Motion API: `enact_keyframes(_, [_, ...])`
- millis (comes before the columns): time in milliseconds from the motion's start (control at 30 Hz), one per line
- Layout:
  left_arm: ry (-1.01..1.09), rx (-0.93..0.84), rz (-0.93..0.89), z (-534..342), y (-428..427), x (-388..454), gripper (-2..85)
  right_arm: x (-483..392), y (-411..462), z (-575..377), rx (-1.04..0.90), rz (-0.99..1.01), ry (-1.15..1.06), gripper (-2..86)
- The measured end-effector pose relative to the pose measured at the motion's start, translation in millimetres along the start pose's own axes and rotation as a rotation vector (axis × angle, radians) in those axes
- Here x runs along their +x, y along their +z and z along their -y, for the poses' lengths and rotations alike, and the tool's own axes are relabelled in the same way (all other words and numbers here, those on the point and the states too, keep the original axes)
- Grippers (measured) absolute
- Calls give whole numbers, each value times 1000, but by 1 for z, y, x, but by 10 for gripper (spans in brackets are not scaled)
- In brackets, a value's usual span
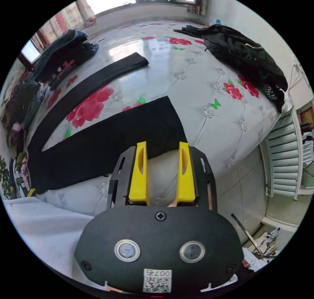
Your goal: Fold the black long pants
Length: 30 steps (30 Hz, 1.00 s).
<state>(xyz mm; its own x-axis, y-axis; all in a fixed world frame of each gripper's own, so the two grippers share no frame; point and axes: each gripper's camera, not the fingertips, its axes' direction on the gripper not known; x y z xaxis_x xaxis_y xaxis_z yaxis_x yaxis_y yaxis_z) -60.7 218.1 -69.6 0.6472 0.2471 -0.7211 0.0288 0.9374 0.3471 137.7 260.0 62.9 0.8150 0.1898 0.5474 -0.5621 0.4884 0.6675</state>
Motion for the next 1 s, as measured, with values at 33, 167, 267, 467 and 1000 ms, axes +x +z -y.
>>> enact_keyframes(33, [10,0,13,0,0,2,-2,-5,-4,-2,24,0,-35,65])
enact_keyframes(167, [16,-43,-27,4,-1,-7,-9,11,-22,9,8,75,-24,15])
enact_keyframes(267, [-89,-5,-146,-2,-14,-39,-9,48,-61,9,110,281,92,5])
enact_keyframes(467, [-168,201,-205,-5,-86,-88,-10,85,-141,11,309,524,191,-1])
enact_keyframes(1000, [-50,-15,-246,263,29,-159,-10,-23,-90,233,126,368,157,4])
